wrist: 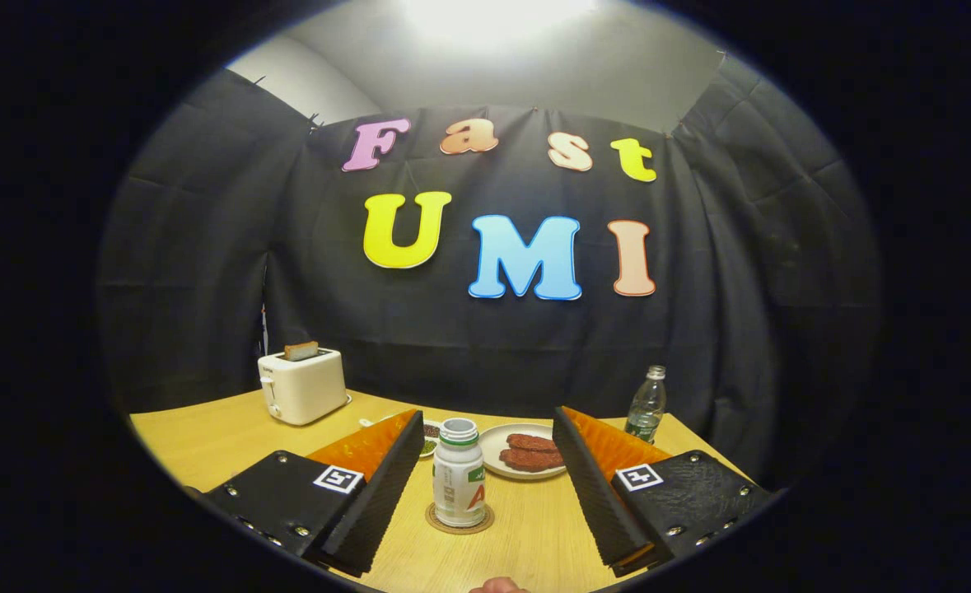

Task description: Take the bottle from table, then pour the juice into the cup, finally place the bottle on the coaster

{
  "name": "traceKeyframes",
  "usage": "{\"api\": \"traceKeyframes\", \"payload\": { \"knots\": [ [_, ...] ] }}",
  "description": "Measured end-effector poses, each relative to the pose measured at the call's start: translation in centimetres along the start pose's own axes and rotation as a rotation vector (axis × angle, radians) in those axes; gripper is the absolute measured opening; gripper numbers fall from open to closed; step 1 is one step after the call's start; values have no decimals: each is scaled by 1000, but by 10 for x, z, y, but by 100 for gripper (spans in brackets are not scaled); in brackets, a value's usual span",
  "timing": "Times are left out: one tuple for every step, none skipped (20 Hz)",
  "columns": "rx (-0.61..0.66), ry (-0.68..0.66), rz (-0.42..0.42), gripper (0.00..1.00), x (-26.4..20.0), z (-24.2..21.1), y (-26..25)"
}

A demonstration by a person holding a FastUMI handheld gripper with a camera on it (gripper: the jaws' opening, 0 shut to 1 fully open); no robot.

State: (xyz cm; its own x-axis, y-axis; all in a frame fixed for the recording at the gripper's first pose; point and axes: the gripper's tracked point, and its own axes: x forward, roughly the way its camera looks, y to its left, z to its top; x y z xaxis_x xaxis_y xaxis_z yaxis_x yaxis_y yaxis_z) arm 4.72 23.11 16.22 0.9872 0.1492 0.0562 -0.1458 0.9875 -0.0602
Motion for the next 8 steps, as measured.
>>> {"api": "traceKeyframes", "payload": {
  "knots": [
    [4,-10,-3,96,-8,5,-6],
    [5,-15,-5,96,-15,7,-12],
    [-1,-24,-13,96,-21,9,-19],
    [-9,-29,-23,96,-25,8,-29],
    [-5,-31,-27,96,-30,7,-36],
    [12,-31,-26,96,-35,3,-41],
    [32,-28,-29,96,-38,-1,-47],
    [39,-28,-29,96,-40,-6,-55]
  ]
}}
